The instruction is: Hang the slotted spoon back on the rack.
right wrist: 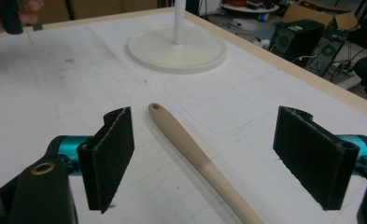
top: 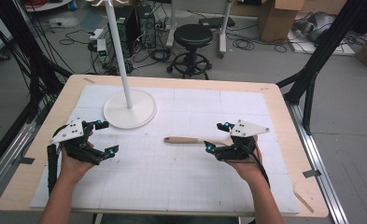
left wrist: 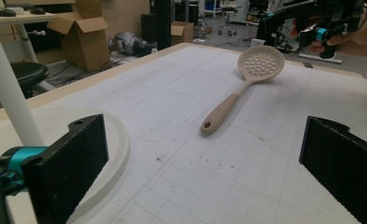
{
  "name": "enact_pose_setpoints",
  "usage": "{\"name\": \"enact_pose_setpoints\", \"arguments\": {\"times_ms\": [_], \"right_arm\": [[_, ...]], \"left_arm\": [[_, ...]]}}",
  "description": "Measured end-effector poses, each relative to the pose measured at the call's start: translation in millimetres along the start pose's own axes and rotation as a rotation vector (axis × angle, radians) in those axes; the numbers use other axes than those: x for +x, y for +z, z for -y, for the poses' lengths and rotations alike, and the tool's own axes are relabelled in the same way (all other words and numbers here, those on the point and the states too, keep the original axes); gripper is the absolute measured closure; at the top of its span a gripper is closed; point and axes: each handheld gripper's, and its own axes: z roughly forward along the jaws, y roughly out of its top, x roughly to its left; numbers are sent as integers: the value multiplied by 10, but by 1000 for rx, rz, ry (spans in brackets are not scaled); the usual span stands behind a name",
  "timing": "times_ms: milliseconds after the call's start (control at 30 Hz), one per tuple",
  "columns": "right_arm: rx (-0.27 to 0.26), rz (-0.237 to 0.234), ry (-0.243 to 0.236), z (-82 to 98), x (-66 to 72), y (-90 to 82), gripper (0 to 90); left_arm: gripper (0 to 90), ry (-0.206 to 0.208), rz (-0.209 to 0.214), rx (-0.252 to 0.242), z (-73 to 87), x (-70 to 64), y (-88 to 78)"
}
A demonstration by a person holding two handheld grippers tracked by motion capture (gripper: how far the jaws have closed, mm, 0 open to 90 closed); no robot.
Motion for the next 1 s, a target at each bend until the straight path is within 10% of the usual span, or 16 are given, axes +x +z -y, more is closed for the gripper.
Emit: {"name": "enact_pose_setpoints", "arguments": {"times_ms": [433,1000], "right_arm": [[142,-3,-31,3,-87,304,201],[489,-10,-56,141,-240,974,283]], "left_arm": [[18,6,-6,-6,-18,-16,-31],[18,0,-3,-8,-7,-1,-21]]}}
